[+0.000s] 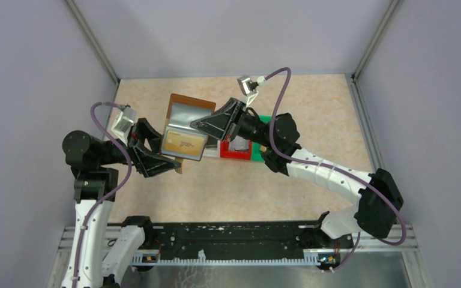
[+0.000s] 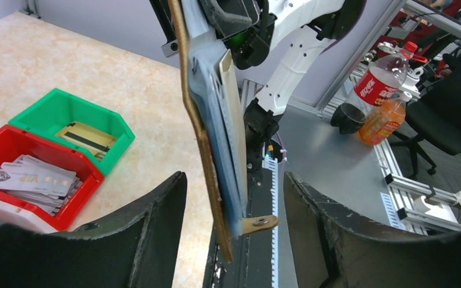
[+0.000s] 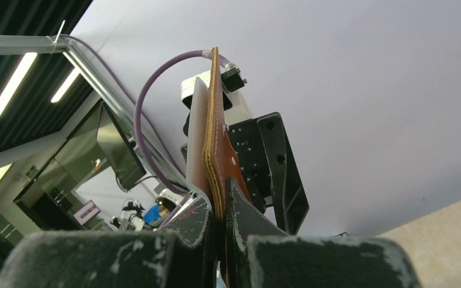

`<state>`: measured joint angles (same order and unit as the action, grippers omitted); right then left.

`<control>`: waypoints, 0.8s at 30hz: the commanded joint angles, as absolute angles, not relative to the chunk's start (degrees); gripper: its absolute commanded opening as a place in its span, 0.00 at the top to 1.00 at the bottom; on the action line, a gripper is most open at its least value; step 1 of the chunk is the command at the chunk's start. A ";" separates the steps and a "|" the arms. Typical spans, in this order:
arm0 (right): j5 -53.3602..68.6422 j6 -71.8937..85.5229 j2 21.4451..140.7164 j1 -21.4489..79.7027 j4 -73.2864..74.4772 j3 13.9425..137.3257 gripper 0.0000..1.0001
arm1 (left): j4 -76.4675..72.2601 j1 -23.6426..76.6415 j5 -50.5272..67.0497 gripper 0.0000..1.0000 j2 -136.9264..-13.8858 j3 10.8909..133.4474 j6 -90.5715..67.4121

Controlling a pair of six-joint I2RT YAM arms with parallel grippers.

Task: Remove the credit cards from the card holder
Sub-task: Adjust the card holder.

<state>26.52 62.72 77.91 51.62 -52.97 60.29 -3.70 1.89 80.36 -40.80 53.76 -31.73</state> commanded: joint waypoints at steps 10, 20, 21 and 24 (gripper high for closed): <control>25.06 62.86 78.53 53.28 -60.37 59.62 1.00 | -17.05 2.03 81.38 0.59 -39.68 51.77 -42.63; 22.85 64.80 79.81 54.48 -61.77 58.19 1.00 | -16.00 2.03 82.86 0.89 -38.69 51.98 -39.62; 22.79 65.05 80.10 54.61 -61.60 58.12 1.00 | -15.27 2.02 82.80 0.92 -38.75 52.13 -38.55; 20.97 65.43 79.48 54.04 -56.54 57.89 0.81 | -9.64 2.02 82.11 0.97 -39.20 53.52 -33.35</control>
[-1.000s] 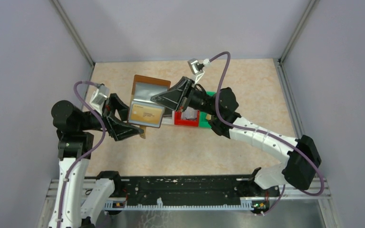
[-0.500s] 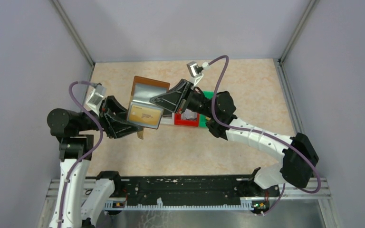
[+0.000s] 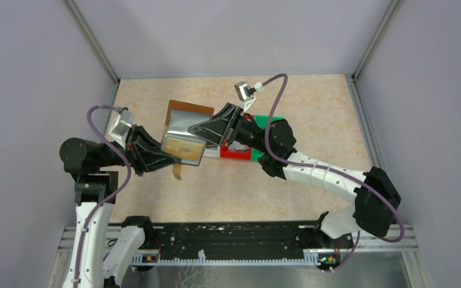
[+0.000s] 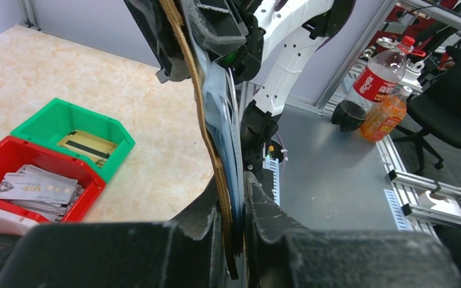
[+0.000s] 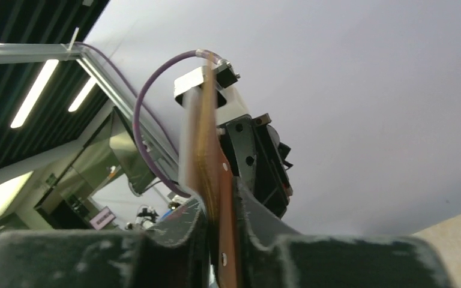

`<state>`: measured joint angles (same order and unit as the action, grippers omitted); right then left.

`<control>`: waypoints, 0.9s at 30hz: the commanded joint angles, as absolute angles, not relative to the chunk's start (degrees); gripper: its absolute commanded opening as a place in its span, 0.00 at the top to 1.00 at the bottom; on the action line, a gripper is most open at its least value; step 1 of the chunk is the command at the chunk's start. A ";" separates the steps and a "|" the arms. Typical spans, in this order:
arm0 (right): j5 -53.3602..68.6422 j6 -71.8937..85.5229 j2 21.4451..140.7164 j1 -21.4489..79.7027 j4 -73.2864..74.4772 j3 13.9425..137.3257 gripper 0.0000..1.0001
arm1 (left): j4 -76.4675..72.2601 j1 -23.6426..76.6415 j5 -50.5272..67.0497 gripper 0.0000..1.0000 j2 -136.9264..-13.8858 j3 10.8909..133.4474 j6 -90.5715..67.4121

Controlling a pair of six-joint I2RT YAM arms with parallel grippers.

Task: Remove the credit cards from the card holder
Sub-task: Adjust the card holder.

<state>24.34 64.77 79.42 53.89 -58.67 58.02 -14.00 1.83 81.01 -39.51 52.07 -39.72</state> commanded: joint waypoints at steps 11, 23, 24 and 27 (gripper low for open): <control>8.82 42.22 65.34 49.37 -5.63 67.39 0.39 | 13.13 2.02 77.24 0.98 -42.12 57.48 -14.45; 31.46 30.43 65.88 49.06 10.02 79.12 0.53 | 26.54 2.02 66.42 0.97 -50.92 60.24 -6.51; 33.51 30.25 67.22 49.10 10.14 79.82 0.53 | 27.06 2.02 68.27 0.97 -51.64 60.21 -5.78; 36.91 28.50 71.59 49.04 11.67 82.62 0.51 | 29.13 2.02 72.42 0.96 -52.50 60.41 -3.58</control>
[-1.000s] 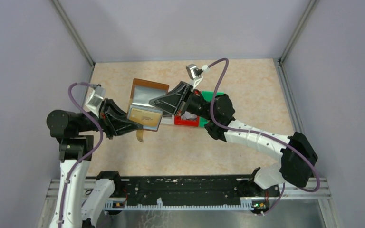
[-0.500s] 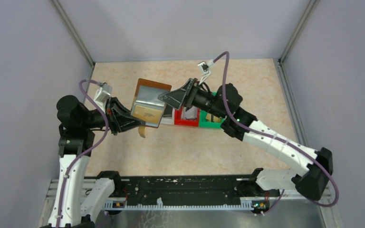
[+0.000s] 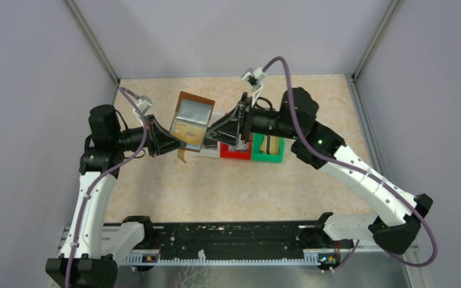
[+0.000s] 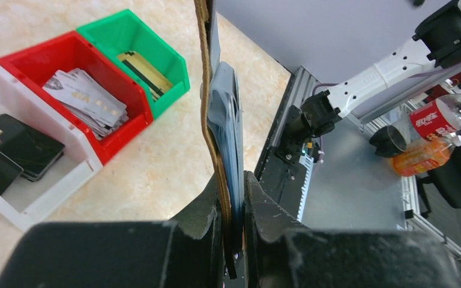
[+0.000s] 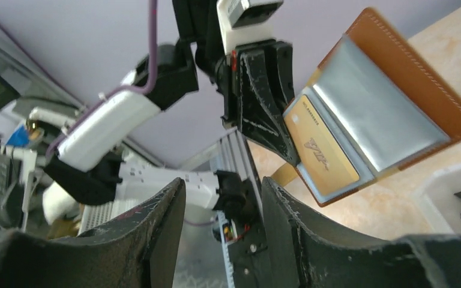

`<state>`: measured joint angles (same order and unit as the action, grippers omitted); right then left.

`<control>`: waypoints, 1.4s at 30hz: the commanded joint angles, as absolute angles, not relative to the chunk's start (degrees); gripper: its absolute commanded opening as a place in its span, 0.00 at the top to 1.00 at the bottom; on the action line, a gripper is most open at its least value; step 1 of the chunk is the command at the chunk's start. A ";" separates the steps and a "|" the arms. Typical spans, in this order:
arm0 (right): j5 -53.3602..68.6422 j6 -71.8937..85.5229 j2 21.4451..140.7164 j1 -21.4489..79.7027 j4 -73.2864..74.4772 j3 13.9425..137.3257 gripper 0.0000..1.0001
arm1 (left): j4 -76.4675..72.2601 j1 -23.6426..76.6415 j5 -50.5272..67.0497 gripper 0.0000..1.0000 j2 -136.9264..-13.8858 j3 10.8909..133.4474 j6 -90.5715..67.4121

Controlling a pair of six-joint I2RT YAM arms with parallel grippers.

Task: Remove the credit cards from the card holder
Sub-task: Adjust the card holder.

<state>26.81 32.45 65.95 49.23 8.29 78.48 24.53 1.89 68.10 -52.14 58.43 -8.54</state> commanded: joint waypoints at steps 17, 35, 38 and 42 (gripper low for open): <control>48.37 22.73 84.83 49.16 15.44 93.31 0.59 | 48.48 2.03 82.01 0.99 -52.31 64.73 18.77; 39.41 22.41 82.15 50.98 5.85 83.25 0.77 | 29.53 2.02 83.48 0.98 -49.39 61.61 -6.14; 39.71 22.36 82.90 50.13 9.20 87.14 0.62 | 29.54 2.02 83.58 0.98 -49.62 61.35 -5.73; 39.44 22.00 82.55 48.34 10.87 91.17 0.47 | 29.53 2.02 83.92 0.98 -49.99 61.53 -5.38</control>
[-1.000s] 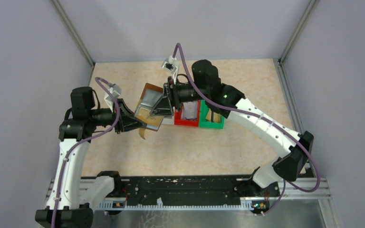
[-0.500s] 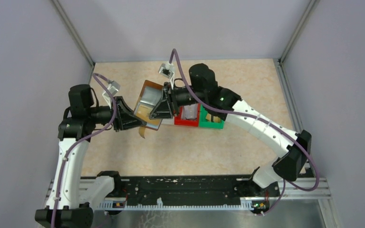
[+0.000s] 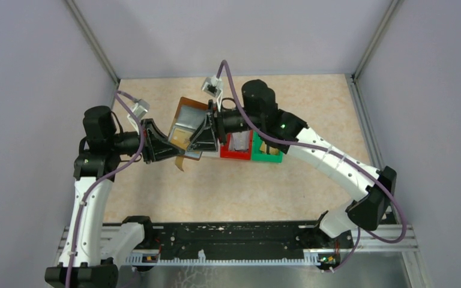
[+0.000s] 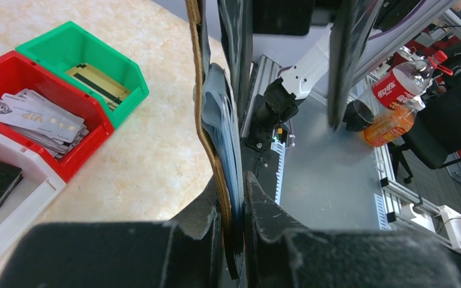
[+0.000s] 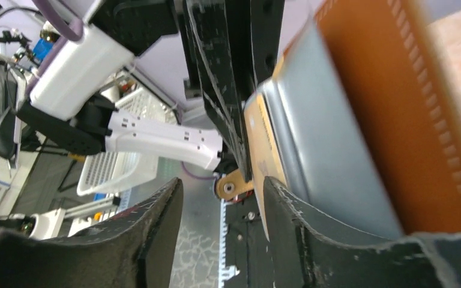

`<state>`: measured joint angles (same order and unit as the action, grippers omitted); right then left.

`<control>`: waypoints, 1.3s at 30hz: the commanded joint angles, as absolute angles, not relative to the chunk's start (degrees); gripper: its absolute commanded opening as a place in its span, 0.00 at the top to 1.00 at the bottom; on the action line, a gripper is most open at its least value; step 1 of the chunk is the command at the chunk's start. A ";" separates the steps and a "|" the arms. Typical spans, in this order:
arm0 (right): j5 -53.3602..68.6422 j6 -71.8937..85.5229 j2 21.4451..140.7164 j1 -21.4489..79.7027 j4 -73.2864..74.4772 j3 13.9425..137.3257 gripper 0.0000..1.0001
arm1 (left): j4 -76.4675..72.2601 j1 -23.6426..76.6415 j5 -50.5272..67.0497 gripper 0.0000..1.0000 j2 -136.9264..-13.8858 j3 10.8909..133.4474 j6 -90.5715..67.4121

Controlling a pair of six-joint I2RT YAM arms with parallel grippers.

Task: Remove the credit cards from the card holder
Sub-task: Adjust the card holder.

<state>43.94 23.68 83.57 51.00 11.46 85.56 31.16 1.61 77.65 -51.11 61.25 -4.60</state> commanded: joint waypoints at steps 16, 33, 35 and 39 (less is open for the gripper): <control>45.80 26.87 84.45 47.55 5.74 90.07 0.58 | 29.56 2.02 83.57 0.98 -48.67 61.63 -6.34; 37.24 19.90 82.00 50.66 5.95 83.30 0.75 | 28.50 2.03 78.97 0.98 -49.67 61.70 -9.01; 35.90 18.89 81.88 51.04 5.92 82.87 0.80 | 28.18 2.02 79.02 0.97 -49.70 61.70 -9.73; 34.95 18.55 82.07 51.40 5.44 82.36 0.87 | 27.65 2.02 78.78 0.95 -49.82 61.76 -11.24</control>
<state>36.99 21.08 82.85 49.87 4.03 83.40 31.68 1.67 77.17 -50.15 61.14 -9.74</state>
